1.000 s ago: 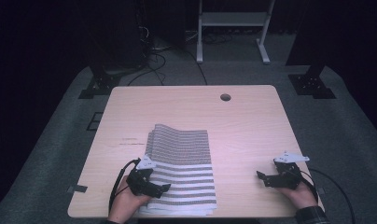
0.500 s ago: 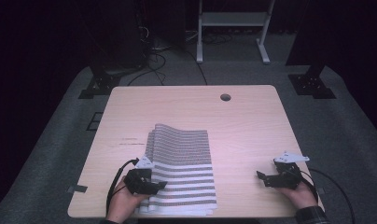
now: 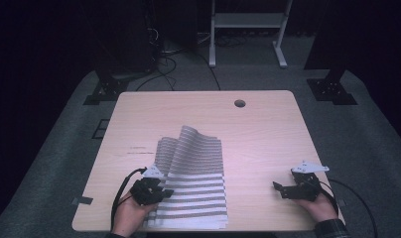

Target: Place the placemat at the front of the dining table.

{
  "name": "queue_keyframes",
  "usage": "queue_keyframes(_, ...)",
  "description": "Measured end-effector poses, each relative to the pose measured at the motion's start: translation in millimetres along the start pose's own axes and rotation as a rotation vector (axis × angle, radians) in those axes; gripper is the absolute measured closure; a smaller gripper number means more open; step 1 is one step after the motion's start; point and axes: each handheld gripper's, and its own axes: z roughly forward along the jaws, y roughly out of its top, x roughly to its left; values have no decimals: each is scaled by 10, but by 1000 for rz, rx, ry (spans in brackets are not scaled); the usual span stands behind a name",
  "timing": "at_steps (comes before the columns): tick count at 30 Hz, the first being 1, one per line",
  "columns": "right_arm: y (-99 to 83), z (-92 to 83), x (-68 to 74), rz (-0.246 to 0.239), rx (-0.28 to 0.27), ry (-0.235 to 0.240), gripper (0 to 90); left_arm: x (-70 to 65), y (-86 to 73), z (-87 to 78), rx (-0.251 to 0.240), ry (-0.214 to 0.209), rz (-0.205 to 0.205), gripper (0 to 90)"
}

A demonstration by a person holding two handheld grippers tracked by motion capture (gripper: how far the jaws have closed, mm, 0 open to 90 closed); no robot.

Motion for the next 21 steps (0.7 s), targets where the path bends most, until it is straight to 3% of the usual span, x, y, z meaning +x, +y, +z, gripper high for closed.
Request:
queue_keyframes(4,0,0,0,0,0,0,96,-6,21,-9,2,-1,4,875)
queue_keyframes(13,0,0,0,0,0,0,96,-85,222,-57,-62,31,36,886)
queue_keyframes(21,0,0,-1,-1,0,0,96,-129,342,-23,-86,29,21,889)
